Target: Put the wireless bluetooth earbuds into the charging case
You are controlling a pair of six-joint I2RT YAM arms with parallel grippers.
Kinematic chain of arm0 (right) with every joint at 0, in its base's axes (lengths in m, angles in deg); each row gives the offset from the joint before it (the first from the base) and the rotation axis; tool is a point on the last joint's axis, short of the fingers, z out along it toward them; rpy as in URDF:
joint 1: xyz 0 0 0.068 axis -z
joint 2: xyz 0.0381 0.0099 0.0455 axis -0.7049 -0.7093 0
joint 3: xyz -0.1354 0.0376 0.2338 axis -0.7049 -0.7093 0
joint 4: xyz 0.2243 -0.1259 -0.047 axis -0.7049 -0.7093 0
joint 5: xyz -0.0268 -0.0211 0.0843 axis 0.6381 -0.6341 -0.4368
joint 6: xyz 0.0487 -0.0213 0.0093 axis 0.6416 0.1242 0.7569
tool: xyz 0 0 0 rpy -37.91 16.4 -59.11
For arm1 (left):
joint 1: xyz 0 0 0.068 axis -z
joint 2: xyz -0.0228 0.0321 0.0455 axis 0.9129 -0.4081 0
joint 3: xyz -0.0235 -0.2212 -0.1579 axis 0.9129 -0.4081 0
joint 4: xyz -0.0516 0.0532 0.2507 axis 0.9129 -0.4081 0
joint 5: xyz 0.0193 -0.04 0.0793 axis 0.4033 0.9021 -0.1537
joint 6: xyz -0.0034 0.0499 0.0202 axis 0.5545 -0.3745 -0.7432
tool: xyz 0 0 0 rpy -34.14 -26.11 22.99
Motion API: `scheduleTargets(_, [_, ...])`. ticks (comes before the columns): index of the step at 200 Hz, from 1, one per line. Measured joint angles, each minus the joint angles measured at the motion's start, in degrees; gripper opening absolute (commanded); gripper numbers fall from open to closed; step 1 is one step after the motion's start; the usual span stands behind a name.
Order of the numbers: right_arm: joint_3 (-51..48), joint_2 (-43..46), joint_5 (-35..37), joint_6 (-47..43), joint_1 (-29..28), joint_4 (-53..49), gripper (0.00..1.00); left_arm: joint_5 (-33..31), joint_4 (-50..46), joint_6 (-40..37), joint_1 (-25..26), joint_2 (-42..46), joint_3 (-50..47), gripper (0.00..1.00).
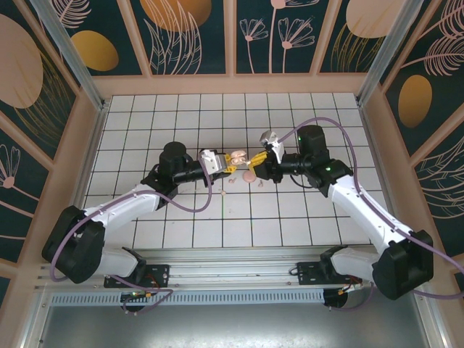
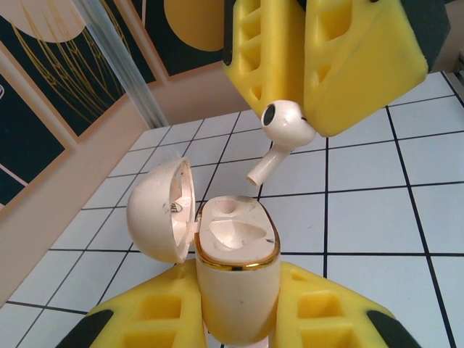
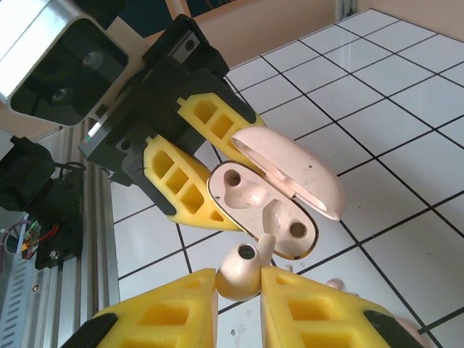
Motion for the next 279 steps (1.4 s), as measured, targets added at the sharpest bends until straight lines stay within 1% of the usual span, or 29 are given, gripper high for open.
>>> scheduleTargets(128, [1.14, -2.78, -0.28, 2.58, 0.0, -0.33, 0.21, -0.09, -1.92, -4.17, 0.0, 1.6, -0.02, 0.14])
scheduleTargets(186, [1.79, -2.82, -1.31, 3.48, 0.0, -0.83, 0.21, -1.92, -2.97, -5.92, 0.0, 1.62, -0.02, 0.15])
scheduleTargets(244, [3.34, -2.82, -1.75, 3.82, 0.0, -5.99, 0.21, -4.98, -4.02, -10.36, 0.0, 1.95, -0.02, 0.14])
scheduleTargets(279, [4.0, -2.84, -2.36, 5.62, 0.0, -7.63, 0.21, -5.46, -5.57, -13.84, 0.0, 2.25, -0.02, 0.14])
